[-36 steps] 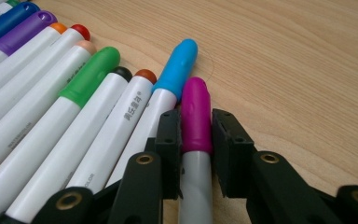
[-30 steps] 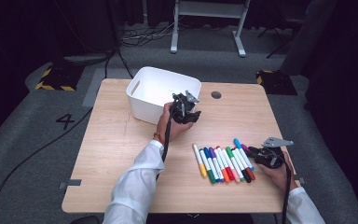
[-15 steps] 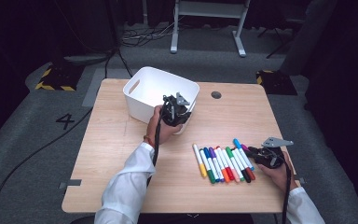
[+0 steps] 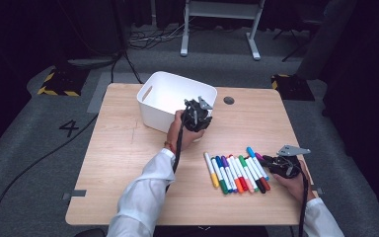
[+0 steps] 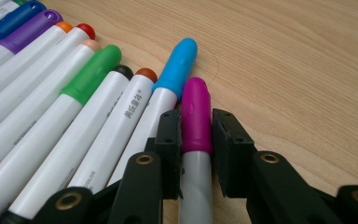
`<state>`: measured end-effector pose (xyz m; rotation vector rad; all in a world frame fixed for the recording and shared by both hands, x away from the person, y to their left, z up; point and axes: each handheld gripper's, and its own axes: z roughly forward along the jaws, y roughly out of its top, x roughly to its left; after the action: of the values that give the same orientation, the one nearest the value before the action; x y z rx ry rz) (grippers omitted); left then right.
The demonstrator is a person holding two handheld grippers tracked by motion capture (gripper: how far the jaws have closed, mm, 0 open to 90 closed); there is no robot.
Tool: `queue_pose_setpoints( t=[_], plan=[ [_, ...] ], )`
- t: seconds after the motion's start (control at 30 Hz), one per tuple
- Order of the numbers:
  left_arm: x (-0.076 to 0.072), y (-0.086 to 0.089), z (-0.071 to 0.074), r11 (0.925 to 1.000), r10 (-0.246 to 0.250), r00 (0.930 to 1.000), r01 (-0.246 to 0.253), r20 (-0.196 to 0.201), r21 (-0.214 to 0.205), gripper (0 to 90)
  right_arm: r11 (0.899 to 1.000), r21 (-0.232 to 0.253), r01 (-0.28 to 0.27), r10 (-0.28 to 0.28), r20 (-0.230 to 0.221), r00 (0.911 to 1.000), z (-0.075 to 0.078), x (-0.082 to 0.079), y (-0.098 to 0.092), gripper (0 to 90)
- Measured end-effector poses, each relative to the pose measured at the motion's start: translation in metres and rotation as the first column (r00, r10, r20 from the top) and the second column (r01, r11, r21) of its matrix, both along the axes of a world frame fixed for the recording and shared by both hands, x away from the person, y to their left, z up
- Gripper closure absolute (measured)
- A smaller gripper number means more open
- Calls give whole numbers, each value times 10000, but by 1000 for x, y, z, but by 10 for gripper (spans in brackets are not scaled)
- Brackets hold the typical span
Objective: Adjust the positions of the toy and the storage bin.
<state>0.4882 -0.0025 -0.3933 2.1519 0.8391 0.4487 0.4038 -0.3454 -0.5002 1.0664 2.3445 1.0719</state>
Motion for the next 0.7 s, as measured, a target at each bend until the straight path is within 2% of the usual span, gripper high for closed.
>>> queue_pose_setpoints(
  t=[0.07, 0.1, 0.13, 0.17, 0.23, 0.3, 0.33, 0.37, 0.43, 0.47, 0.5, 0.57, 0.67, 0.7],
  plan=[
    [2, -12, 0, 10000, -4, 10000, 3, -49, -85, 736, 10000, -2, -13, 13, 0, 10000, 0, 0, 0, 734],
    [2, -12, 0, 10000, -4, 10000, 3, -49, -85, 723, 10000, -2, -13, 13, 0, 10000, 0, 0, 0, 734],
    [2, -24, -1, 9999, -13, 10000, 12, -72, -118, 714, 10000, -13, -26, 26, 2, 10000, 0, 0, 0, 734],
    [2, -24, -1, 9999, -13, 10000, 12, -72, -118, 708, 10000, -13, -26, 26, 2, 10000, 0, 0, 0, 734],
    [1, -41, -2, 9999, -114, 9999, 113, -83, -104, 680, 10000, -14, -29, 29, 2, 10000, 0, 0, 0, 734],
    [0, -46, -2, 9996, -252, 9996, 251, -106, -145, 666, 10000, -14, -29, 29, 1, 10000, 0, 0, 0, 734],
    [-2, -49, -1, 9992, -361, 9993, 361, -16, -144, 631, 10000, -15, -32, 32, 6, 10000, 0, 0, 0, 734],
    [-5, -51, 1, 9993, -300, 9995, 300, 5, -223, 506, 10000, -2, -33, 33, -11, 10000, 0, 0, 0, 734],
    [-10, -42, 11, 9972, -469, 9988, 476, 141, -572, 462, 10000, -8, -63, 63, -17, 10000, 0, -1, 0, 735],
    [-10, -42, 11, 9972, -469, 9988, 476, 141, -572, 415, 10000, -8, -63, 63, -17, 10000, 0, -1, 0, 735],
    [-11, -35, 16, 9964, -472, 9987, 483, 173, -696, 415, 10000, -7, -65, 65, -17, 10000, 0, -1, 0, 734],
    [-13, -15, 28, 9969, -278, 9988, 306, 401, -718, 350, 10000, -13, -68, 68, -8, 10000, 0, -1, 0, 734],
    [-11, 23, 47, 9972, 406, 9959, -353, 810, -655, 319, 10000, 2, -63, 63, -24, 10000, 0, -1, 0, 735],
    [-8, 49, 55, 9932, 1104, 9881, -1058, 1067, -481, 283, 10000, -1, -49, 49, -23, 10000, 0, -1, 0, 735]
  ],
)
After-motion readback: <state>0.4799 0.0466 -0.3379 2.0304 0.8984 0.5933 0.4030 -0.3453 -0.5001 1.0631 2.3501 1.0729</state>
